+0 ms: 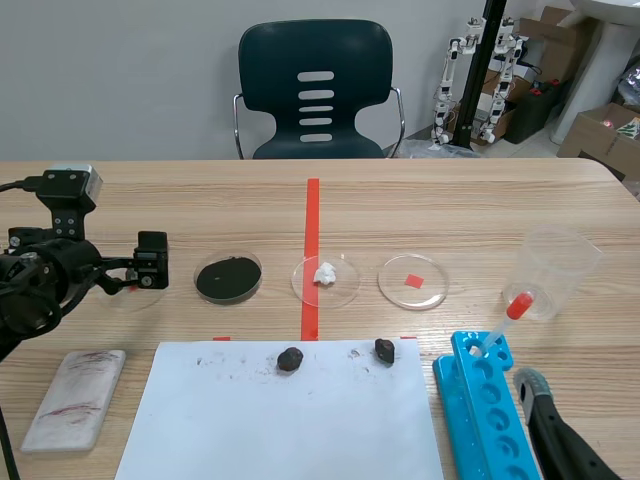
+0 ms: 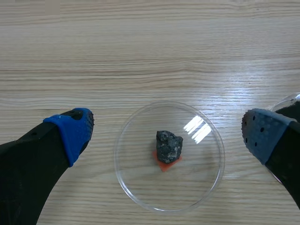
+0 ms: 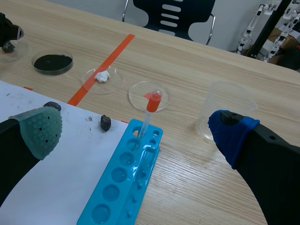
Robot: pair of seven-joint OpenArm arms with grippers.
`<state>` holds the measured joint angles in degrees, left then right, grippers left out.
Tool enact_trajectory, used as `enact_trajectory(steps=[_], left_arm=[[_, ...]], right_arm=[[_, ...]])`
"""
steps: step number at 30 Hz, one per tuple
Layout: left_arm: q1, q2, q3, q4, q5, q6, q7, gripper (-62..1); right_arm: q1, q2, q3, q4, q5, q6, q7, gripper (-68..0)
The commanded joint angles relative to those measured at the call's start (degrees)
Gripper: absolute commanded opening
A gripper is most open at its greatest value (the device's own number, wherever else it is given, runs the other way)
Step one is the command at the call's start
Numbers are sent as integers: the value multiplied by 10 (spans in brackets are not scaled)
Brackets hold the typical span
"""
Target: Return to the home posture
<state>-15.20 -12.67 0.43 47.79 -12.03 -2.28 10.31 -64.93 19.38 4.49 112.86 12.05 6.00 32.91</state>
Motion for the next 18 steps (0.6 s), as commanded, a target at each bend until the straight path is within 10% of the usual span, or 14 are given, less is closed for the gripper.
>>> enact_trajectory(steps=[1,18], left_arm=[[-5,-13,0,7,-2,-10,-13,14],[272,-28,0,372,12,-37,-47,14]], right_arm=[[3,0,4,8,6,-2,8,4],[3,0,4,8,6,-2,8,4]])
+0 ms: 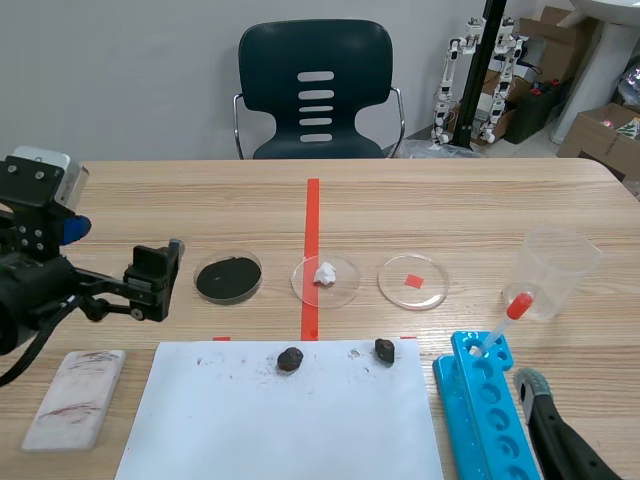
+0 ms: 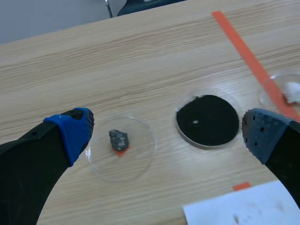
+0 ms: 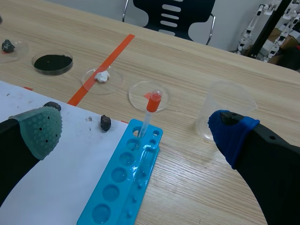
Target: Return to the home posture
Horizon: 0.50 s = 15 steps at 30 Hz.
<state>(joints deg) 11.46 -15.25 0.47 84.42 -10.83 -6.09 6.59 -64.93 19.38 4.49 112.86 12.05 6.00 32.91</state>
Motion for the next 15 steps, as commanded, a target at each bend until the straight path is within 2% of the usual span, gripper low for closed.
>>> enact_trajectory(steps=[1,7,12,15], left_arm=[[27,-2,0,29,2,1,-14,14],[151,-2,0,151,43,-1,-43,14],[241,-2,0,207,68,-9,-86,14],[286,-5,6,226,97,-14,-109,14]], right_arm=[[3,0,4,8,6,-2,8,4],[3,0,4,8,6,-2,8,4],[3,0,4,8,6,-2,8,4],[3,0,4,8,6,-2,8,4]])
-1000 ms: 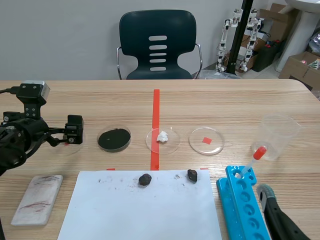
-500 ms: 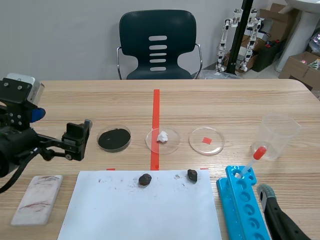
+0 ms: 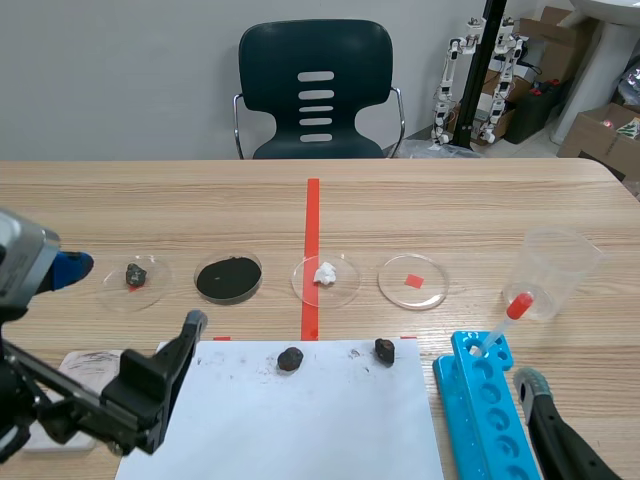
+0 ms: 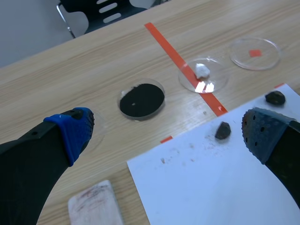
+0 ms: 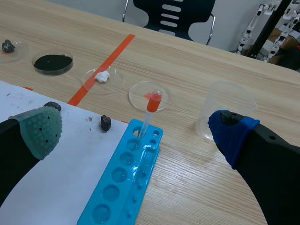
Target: Return to the home posture
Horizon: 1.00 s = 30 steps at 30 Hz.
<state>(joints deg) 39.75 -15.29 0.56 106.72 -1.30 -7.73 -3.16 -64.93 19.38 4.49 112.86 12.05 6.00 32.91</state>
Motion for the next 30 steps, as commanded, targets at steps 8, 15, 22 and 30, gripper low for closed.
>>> enact_trajectory(steps=[8,15,22,30], left_arm=[[96,-64,57,38,38,11,-113,14],[128,-68,58,43,58,28,-129,14],[128,-68,56,43,58,57,-134,14],[128,-66,41,43,58,57,-136,14]], right_arm=[[3,0,4,8,6,-2,8,4],[3,0,4,8,6,-2,8,4],[3,0,4,8,6,-2,8,4],[3,0,4,8,6,-2,8,4]])
